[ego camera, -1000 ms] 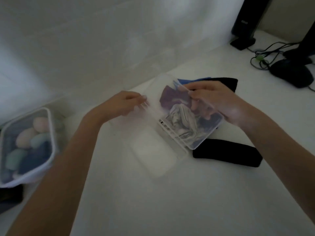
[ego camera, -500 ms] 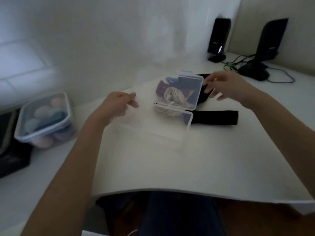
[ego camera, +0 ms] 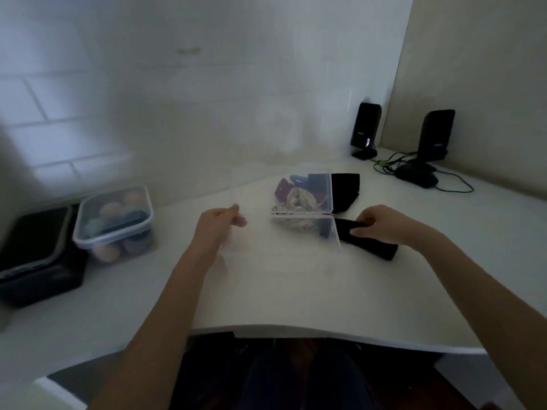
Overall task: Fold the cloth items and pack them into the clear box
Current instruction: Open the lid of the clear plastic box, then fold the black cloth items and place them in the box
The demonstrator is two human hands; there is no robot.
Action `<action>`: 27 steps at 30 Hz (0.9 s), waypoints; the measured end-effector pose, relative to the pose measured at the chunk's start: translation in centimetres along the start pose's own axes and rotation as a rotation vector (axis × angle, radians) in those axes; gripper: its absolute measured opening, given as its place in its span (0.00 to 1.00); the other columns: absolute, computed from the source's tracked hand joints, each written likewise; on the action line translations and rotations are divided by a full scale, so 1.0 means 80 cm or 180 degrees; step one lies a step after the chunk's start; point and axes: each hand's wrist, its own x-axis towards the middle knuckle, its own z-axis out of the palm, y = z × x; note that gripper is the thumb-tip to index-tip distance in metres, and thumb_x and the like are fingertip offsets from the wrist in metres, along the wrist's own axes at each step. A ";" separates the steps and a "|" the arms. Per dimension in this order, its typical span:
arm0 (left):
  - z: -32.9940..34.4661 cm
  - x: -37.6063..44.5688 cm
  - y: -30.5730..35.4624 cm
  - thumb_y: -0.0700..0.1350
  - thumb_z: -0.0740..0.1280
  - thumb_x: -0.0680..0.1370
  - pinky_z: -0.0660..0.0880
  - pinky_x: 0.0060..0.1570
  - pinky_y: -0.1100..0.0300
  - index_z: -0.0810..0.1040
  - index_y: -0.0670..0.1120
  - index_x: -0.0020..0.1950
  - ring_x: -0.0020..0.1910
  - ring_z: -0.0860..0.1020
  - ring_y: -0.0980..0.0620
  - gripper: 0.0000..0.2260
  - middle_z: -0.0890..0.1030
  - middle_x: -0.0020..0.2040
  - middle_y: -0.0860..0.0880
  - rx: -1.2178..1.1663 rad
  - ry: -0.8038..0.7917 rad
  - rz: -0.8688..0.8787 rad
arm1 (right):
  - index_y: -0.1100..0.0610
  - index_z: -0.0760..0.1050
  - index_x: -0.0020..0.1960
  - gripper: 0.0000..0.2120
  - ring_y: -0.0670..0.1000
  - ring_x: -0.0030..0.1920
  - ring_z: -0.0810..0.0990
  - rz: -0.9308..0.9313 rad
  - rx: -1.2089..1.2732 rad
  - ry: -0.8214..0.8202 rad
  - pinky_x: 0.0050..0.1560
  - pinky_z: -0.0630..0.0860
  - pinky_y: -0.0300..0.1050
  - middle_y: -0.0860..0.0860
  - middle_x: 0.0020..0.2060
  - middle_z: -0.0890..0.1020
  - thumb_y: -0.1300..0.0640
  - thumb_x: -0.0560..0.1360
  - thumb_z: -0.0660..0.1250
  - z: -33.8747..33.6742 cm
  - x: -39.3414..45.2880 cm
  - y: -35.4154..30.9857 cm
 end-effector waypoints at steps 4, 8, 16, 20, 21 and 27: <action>0.009 -0.003 -0.001 0.47 0.63 0.78 0.64 0.32 0.62 0.80 0.44 0.32 0.28 0.69 0.57 0.16 0.75 0.17 0.57 0.0128 0.0045 0.0000 | 0.56 0.78 0.45 0.05 0.50 0.39 0.77 0.0095 0.1672 0.0342 0.36 0.69 0.42 0.53 0.39 0.79 0.54 0.75 0.68 -0.040 -0.026 0.001; 0.026 -0.009 0.002 0.46 0.62 0.78 0.67 0.30 0.70 0.81 0.44 0.36 0.32 0.72 0.57 0.14 0.78 0.29 0.56 0.0438 0.0163 0.0021 | 0.56 0.79 0.50 0.06 0.48 0.44 0.80 -0.0374 0.2873 0.0385 0.44 0.73 0.42 0.50 0.42 0.82 0.56 0.76 0.65 -0.067 -0.041 -0.022; 0.040 -0.018 0.034 0.53 0.62 0.77 0.70 0.44 0.58 0.71 0.46 0.57 0.47 0.73 0.50 0.14 0.72 0.50 0.49 0.1555 0.1011 0.1591 | 0.57 0.80 0.40 0.07 0.42 0.30 0.80 -0.0894 0.2886 0.0006 0.29 0.72 0.31 0.44 0.27 0.82 0.58 0.76 0.66 -0.034 0.011 -0.117; 0.047 0.010 0.078 0.49 0.67 0.75 0.76 0.44 0.66 0.76 0.55 0.52 0.47 0.79 0.55 0.07 0.79 0.48 0.57 0.0518 -0.0972 0.1508 | 0.58 0.81 0.42 0.07 0.44 0.33 0.81 -0.1145 0.2906 -0.0134 0.33 0.75 0.34 0.47 0.31 0.83 0.56 0.75 0.67 -0.027 0.040 -0.127; 0.053 0.020 0.083 0.46 0.68 0.75 0.77 0.47 0.65 0.77 0.56 0.50 0.48 0.81 0.56 0.07 0.81 0.48 0.58 0.0358 -0.1205 0.1433 | 0.58 0.81 0.43 0.06 0.45 0.35 0.81 -0.1190 0.2947 -0.0108 0.36 0.76 0.35 0.48 0.32 0.83 0.56 0.75 0.67 -0.025 0.049 -0.128; 0.079 0.067 0.073 0.38 0.66 0.76 0.81 0.44 0.57 0.81 0.46 0.47 0.40 0.83 0.54 0.06 0.85 0.37 0.53 -0.0671 -0.1088 0.1079 | 0.59 0.70 0.46 0.07 0.48 0.29 0.79 -0.1307 0.3386 0.0094 0.29 0.77 0.37 0.57 0.33 0.79 0.65 0.74 0.67 -0.015 0.078 -0.127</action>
